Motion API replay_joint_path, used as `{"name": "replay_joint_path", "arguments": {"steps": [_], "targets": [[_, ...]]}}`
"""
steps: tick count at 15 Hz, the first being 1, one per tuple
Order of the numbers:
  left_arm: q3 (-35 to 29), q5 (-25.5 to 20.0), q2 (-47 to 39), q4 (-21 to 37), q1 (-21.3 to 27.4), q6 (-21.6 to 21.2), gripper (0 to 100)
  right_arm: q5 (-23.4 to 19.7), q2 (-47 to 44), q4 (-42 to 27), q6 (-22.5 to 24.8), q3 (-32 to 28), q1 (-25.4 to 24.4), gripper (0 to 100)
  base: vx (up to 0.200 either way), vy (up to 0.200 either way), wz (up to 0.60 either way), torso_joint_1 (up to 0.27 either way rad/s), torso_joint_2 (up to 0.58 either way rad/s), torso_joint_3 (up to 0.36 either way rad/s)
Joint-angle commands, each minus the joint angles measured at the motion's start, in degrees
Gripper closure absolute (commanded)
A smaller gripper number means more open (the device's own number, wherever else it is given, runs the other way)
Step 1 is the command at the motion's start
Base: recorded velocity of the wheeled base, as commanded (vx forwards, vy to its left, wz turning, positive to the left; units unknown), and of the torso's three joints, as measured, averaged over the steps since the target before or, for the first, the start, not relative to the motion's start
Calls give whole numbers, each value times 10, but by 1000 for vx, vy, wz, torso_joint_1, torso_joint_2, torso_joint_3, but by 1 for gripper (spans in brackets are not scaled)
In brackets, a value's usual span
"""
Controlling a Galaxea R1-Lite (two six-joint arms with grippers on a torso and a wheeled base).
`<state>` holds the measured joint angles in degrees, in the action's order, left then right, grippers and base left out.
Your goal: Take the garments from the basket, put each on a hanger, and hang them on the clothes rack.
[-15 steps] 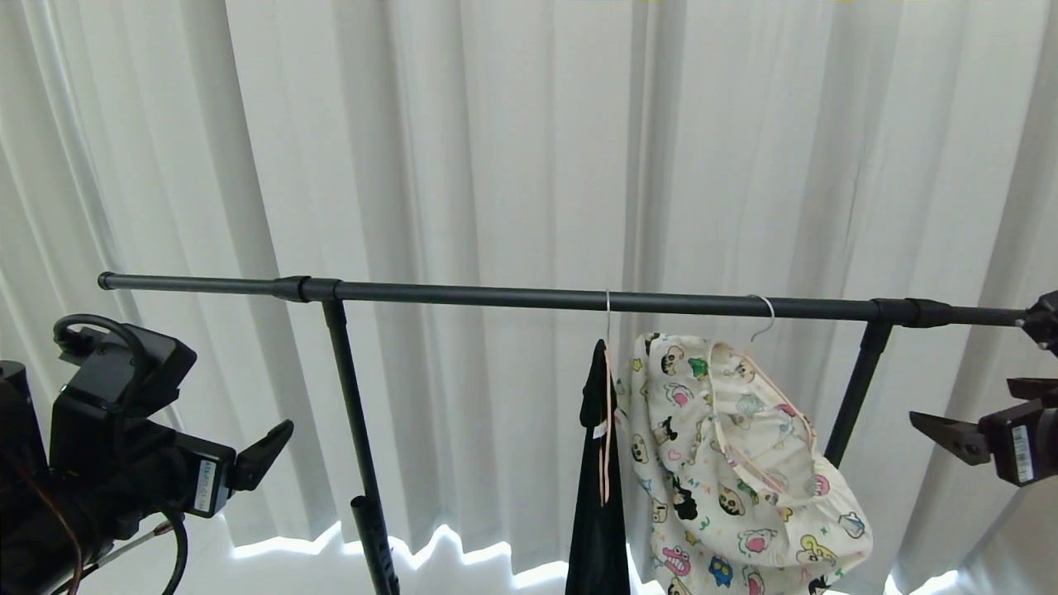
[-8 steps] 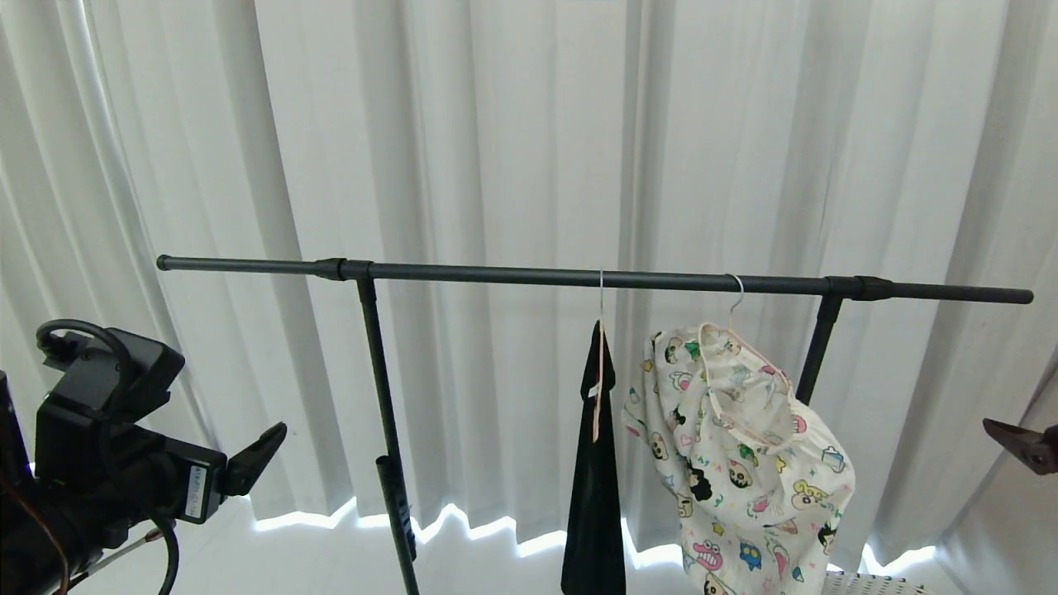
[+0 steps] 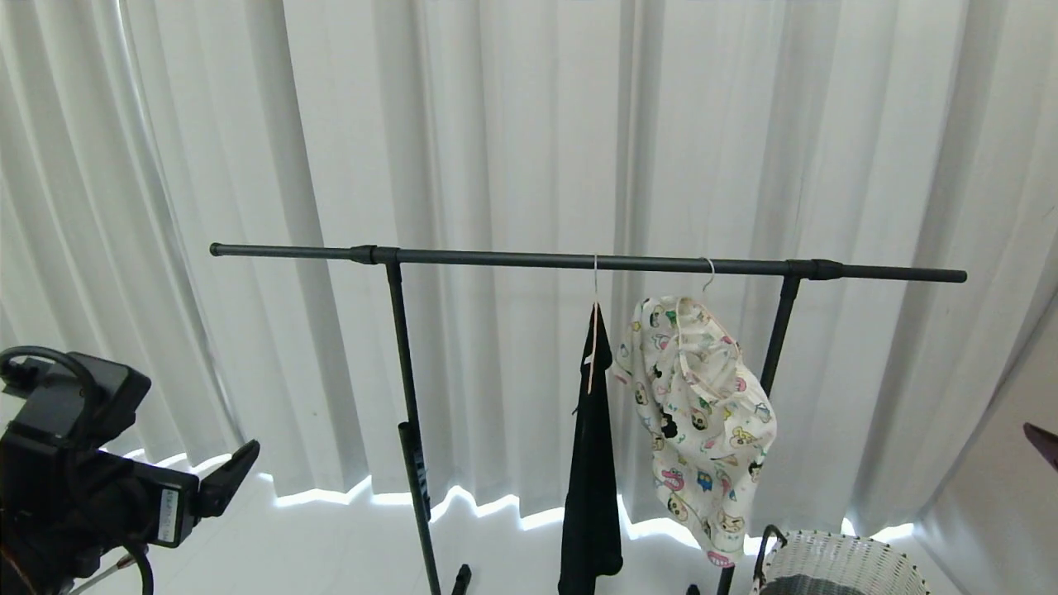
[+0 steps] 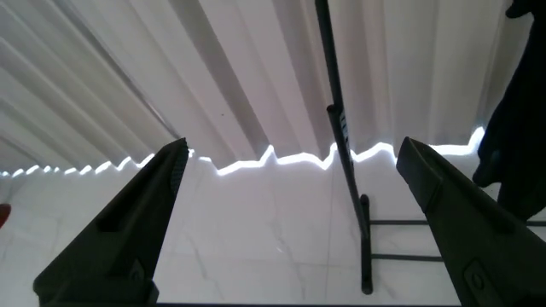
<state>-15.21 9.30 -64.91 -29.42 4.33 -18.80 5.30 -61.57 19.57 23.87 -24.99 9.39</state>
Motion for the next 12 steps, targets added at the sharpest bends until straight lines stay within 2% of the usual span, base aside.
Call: {"name": "replay_joint_path", "arguments": {"steps": [1,4,5,7,8,10,11,12], "targets": [[46,2,50,0,-1,1,0,0,21,1,0,14,2,0,0,0,0,0,0,0],[94,28,111,0,-33,3,0,0,46,4,-1,35,4,0,0,0,0,-6,20,12],[119,32,144,0,-56,9,0,0,54,4,-1,43,10,0,0,0,0,-134,290,159],[133,32,160,0,-65,9,0,0,57,5,-1,49,13,0,0,0,0,-217,466,254],[152,33,240,51,-94,9,0,0,82,5,-1,78,17,0,0,0,0,-242,520,286],[152,33,320,133,-110,9,0,1,118,5,-1,115,23,0,0,0,0,-249,542,286],[152,39,393,210,-118,10,0,0,141,4,-1,137,34,0,0,0,0,-251,544,290],[152,42,436,255,-120,8,0,0,152,4,-1,146,41,0,0,0,0,-237,530,290]]}}
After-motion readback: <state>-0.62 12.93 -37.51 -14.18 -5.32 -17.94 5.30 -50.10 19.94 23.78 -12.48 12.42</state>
